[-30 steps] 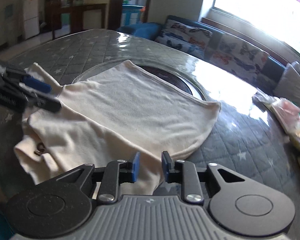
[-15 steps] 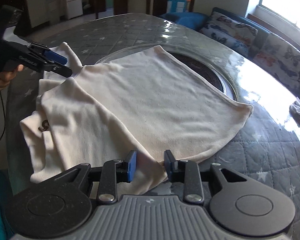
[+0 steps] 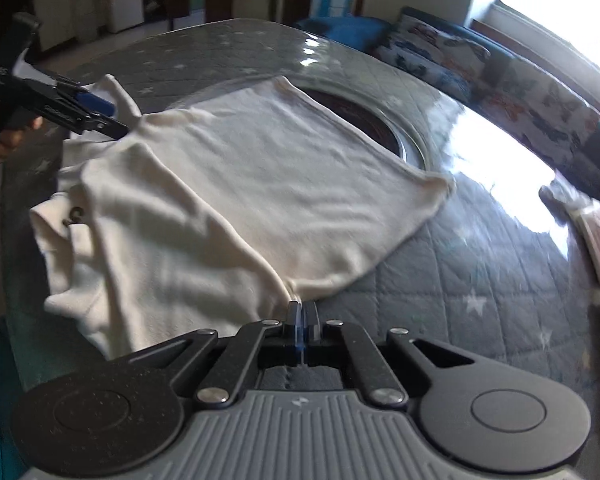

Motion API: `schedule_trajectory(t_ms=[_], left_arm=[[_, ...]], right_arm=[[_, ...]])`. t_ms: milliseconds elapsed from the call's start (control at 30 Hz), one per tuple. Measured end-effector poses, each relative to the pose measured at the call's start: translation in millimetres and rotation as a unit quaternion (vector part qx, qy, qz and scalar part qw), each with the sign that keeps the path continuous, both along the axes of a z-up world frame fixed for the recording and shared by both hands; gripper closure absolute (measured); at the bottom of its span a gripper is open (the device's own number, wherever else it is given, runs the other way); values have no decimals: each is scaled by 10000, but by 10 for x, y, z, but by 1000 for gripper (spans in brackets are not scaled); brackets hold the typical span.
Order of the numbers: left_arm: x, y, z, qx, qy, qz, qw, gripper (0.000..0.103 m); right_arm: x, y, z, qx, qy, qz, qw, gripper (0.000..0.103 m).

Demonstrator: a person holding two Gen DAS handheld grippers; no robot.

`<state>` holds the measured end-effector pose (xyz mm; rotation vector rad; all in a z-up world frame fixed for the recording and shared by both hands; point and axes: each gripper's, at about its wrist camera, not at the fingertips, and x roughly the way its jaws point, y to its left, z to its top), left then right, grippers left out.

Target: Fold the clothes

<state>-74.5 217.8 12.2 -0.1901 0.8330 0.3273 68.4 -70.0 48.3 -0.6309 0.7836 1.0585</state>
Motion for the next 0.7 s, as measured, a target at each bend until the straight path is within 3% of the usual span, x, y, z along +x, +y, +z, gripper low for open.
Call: schedule_trajectory(t_ms=[167,400,533,700], left_arm=[[-1,-131,201,-73,-330,-148,9993,31],[172,-702,241,-408,-515,-1230,9902,42],[241,-941,86,-259,-320,-1547,9871,44],[136,-974,-15,-11,-273,-1617,9865,44]], right_arm=[[-91,-101,142,592,-12,-181,9981,99],[-320,95,69,694,173,-36,9974,98],[-379,91,-52,565,254,-90,9980,96],[-478,30,-9,505,68,-88,9987,90]])
